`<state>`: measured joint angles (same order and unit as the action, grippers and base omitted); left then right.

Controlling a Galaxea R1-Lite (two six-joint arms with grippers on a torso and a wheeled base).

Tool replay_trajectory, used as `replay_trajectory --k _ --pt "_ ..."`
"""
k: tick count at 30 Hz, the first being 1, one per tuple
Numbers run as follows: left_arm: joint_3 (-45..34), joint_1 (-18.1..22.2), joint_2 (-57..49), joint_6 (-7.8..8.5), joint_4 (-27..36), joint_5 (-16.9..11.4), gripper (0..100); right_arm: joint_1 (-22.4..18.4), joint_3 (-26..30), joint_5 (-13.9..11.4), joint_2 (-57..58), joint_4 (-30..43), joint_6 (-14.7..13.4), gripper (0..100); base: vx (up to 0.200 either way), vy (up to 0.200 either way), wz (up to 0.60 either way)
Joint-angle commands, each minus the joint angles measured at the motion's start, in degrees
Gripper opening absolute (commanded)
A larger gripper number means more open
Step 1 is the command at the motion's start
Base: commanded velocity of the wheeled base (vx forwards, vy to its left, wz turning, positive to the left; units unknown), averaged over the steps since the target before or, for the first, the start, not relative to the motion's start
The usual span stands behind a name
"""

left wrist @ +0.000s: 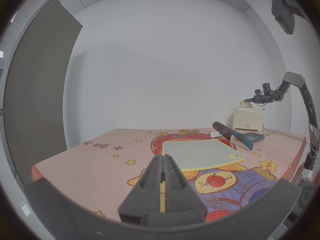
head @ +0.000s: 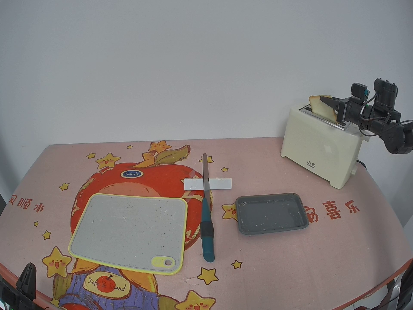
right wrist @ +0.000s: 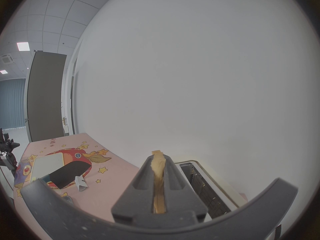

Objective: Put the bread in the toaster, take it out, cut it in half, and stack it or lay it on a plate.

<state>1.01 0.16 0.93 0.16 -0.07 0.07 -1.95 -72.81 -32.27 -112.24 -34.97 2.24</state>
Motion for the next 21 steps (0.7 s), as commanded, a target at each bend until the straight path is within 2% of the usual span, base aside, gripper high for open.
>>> replay_trajectory --k 1,10,11,16,21 --pt "-1.0 0.0 -0.4 0.02 0.0 0.0 0 -0.3 2.9 -0.1 0.2 -1.4 -1.1 0 0.000 0.000 0.00" --pt "-1.0 0.0 -0.4 0.02 0.0 0.0 0 -0.8 9.6 -0.1 1.1 -8.9 -2.4 0 0.000 0.000 0.00" --pt "-1.0 0.0 -0.4 0.02 0.0 0.0 0 -1.2 10.0 -0.1 1.2 -10.0 -2.5 100 0.000 0.000 0.00" --pt "-1.0 0.0 -0.4 0.02 0.0 0.0 0 -2.7 12.4 -0.3 3.5 -10.6 -2.7 100 0.000 0.000 0.00" --pt "-1.0 0.0 -0.4 0.02 0.0 0.0 0 -3.9 17.7 -0.3 8.5 -10.6 -2.7 100 0.000 0.000 0.00"
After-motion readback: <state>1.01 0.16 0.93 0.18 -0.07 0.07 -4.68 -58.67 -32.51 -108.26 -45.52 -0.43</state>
